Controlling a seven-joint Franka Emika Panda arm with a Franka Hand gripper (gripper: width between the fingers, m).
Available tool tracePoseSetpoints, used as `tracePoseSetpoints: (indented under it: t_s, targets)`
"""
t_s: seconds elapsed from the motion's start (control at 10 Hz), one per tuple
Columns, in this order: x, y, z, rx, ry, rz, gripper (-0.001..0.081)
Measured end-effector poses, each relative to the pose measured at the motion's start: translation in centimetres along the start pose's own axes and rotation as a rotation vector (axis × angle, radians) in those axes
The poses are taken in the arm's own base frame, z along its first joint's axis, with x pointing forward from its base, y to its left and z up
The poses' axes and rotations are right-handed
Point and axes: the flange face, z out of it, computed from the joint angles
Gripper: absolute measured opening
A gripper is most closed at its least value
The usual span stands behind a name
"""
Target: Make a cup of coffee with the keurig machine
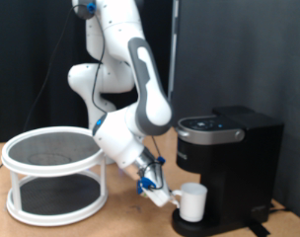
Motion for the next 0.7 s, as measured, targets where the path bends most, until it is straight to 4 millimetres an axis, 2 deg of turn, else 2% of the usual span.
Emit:
tracePoseSetpoints:
  t_s: [0.1,0.2,0.3,0.4,0.5,0.6,0.7]
  targets:
    - [0.1,-0.1,0.2,-0.002,0.001,0.002,0.0075]
    - [0.1,-0.1,0.3,-0.003,0.002,0.003,0.0075]
    - [0.1,-0.1,0.3,-0.003,0.002,0.003,0.0277]
    - [0.1,-0.1,0.3,-0.009,-0.001,-0.001,0.0418]
    - [0.1,0.0,0.1,-0.027,-0.01,-0.011,0.0418]
    - [0.3,0.1,-0.2,-0.057,-0.026,-0.018,0.0602]
    - [0.5,0.2,-1.0,-0.084,-0.041,-0.021,0.0602]
